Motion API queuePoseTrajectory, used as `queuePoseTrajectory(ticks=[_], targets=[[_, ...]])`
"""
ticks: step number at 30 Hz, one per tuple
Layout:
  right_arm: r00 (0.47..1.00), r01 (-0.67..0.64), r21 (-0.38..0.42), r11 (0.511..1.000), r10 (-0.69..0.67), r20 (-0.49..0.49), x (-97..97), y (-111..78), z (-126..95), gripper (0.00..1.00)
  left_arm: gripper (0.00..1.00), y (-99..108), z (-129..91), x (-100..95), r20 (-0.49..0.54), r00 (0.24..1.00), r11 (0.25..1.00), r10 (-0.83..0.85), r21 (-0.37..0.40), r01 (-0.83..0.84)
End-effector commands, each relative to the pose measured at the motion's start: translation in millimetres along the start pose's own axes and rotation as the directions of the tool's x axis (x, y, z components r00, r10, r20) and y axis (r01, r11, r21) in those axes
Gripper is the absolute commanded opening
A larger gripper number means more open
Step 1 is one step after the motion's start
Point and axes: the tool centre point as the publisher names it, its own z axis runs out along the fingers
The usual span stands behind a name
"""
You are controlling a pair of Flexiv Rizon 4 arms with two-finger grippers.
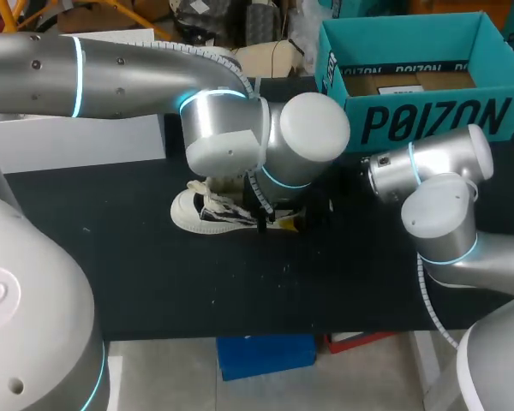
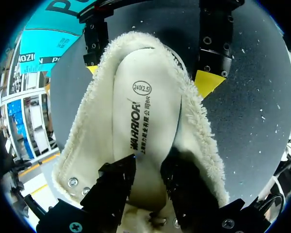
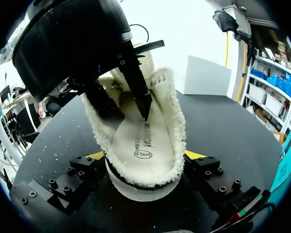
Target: Take the shoe out of the shoebox, open the shoe tongue, remove and reinsert the insole, then place the shoe into the shoebox
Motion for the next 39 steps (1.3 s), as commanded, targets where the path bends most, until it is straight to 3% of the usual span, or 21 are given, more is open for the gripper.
queuePoseTrajectory(ticks=[1, 14, 15, 16, 17, 23, 27, 31, 39], targets=[[1.0, -0.003, 0.003, 1.0, 0.003, 0.0, -2.2, -1.7, 0, 0.0, 0.36, 17, 77, 2.2, 0.068, 0.998, 0.999, -0.005, 0.047, 0.002], [1.0, -0.003, 0.003, 1.0, 0.003, 0.0, -2.2, -1.7, 0, 0.0, 0.33, 17, 84, -15.1, 0.125, 0.992, 0.998, -0.001, 0.068, -0.008], [1.0, -0.003, 0.003, 1.0, 0.003, 0.0, -2.2, -1.7, 0, 0.0, 0.24, 17, 84, -15.0, 0.118, 0.993, 0.997, 0.004, 0.078, -0.014], [1.0, -0.003, 0.003, 1.0, 0.003, 0.0, -2.2, -1.7, 0, 0.0, 0.06, 16, 85, -14.7, 0.108, 0.994, 0.996, 0.012, 0.085, -0.021], [1.0, -0.003, 0.003, 1.0, 0.003, 0.0, -2.2, -1.7, 0, 0.0, 0.0, 14, 86, -14.3, 0.099, 0.995, 0.996, 0.018, 0.087, -0.027], [1.0, -0.003, 0.003, 1.0, 0.003, 0.0, -2.2, -1.7, 0, 0.0, 0.0, 3, 85, -8.5, 0.059, 0.997, 0.993, 0.057, 0.096, -0.062], [1.0, -0.003, 0.003, 1.0, 0.003, 0.0, -2.2, -1.7, 0, 0.0, 0.0, -1, 71, -5.9, 0.054, 0.996, 0.992, 0.076, 0.101, -0.082], [1.0, -0.003, 0.003, 1.0, 0.003, 0.0, -2.2, -1.7, 0, 0.0, 0.0, -4, 54, -3.7, -0.011, 0.991, 0.978, 0.131, 0.163, -0.127], [1.0, -0.003, 0.003, 1.0, 0.003, 0.0, -2.2, -1.7, 0, 0.0, 0.0, -12, 24, 6.2, -0.087, 0.974, 0.961, 0.21, 0.203, -0.19]])
